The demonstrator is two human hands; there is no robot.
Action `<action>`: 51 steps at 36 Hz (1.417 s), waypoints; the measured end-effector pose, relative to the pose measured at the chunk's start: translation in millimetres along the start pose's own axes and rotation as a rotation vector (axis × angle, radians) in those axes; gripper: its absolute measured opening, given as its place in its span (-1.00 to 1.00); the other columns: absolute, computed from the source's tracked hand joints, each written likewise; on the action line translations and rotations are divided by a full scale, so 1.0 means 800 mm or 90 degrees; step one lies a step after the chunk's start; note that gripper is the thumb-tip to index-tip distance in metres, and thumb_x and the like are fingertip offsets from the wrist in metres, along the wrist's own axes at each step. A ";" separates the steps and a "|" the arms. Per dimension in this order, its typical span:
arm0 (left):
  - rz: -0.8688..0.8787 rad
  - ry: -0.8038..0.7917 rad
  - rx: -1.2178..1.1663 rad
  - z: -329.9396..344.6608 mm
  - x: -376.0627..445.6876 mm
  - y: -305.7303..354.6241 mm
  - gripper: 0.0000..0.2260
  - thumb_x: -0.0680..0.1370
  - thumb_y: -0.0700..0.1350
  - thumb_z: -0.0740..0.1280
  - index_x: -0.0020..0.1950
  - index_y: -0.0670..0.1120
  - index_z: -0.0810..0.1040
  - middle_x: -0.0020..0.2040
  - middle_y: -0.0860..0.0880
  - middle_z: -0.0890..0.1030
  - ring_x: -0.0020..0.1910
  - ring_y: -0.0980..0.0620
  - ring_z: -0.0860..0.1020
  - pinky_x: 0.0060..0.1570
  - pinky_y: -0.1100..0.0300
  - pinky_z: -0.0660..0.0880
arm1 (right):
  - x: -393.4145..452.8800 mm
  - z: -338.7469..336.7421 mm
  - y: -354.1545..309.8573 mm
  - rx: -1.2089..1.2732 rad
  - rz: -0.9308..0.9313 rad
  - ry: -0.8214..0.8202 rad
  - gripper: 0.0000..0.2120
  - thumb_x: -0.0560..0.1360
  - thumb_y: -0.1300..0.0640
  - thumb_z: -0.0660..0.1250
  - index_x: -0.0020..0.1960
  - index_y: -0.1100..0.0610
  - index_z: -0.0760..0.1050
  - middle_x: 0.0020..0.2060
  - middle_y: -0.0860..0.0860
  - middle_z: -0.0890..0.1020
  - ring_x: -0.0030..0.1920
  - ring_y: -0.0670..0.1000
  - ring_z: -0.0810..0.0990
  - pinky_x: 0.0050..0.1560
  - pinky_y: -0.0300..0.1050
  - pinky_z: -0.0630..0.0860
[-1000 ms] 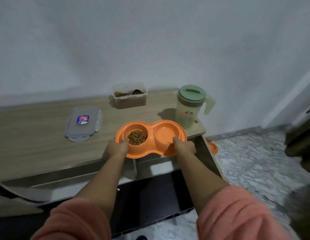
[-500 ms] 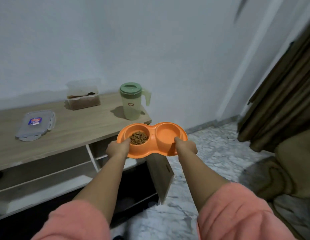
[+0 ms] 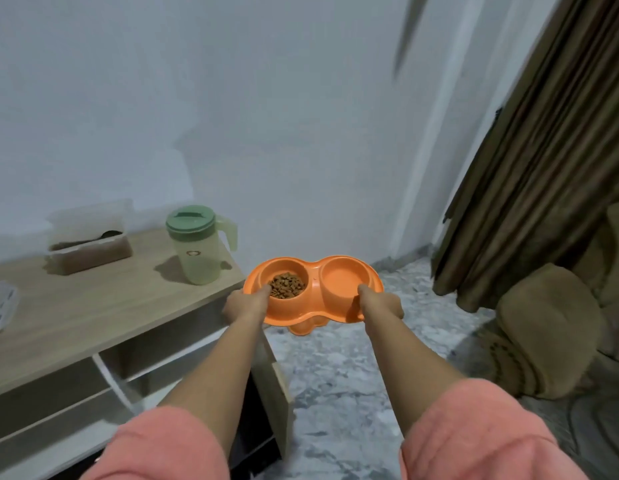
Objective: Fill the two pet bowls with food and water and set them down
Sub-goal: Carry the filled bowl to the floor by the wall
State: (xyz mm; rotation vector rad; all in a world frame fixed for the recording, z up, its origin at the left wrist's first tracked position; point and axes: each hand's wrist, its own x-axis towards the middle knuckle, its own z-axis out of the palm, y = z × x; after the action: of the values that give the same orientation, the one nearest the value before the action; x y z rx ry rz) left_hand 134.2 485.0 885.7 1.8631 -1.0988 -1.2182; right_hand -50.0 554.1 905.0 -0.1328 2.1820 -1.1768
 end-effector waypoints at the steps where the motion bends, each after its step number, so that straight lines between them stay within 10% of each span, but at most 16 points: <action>1: 0.003 -0.001 -0.006 0.010 0.006 0.006 -0.58 0.46 0.12 0.38 0.12 -0.19 0.61 0.08 -0.18 0.63 0.10 -0.18 0.58 0.00 0.11 0.48 | 0.008 -0.001 -0.006 0.007 0.000 0.002 -0.48 0.43 -0.05 0.40 0.23 0.28 0.47 0.22 0.21 0.49 -0.18 0.17 0.48 -0.08 0.03 0.50; 24: -0.036 0.085 -0.081 0.236 0.104 0.117 -0.67 0.43 0.06 0.41 -0.03 -0.20 0.62 0.01 -0.24 0.65 0.06 -0.22 0.58 0.07 0.02 0.54 | 0.262 -0.001 -0.158 -0.024 -0.059 -0.064 -0.48 0.43 0.00 0.39 0.27 0.30 0.44 0.25 0.28 0.46 0.15 0.26 0.54 0.12 0.07 0.53; 51: -0.047 0.209 -0.142 0.305 0.284 0.185 -0.61 0.37 0.17 0.38 0.05 -0.06 0.56 0.00 -0.14 0.66 0.04 -0.20 0.61 0.11 -0.07 0.57 | 0.418 0.149 -0.298 -0.084 -0.093 -0.197 -0.54 0.42 -0.01 0.39 0.18 0.27 0.47 0.21 0.19 0.49 -0.20 0.19 0.50 -0.17 -0.01 0.49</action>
State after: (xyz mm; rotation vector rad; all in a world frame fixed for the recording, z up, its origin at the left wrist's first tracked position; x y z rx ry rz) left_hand -86.9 199.3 835.9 1.8586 -0.6931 -0.9841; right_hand -291.9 202.5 879.3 -0.5051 1.9989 -1.0127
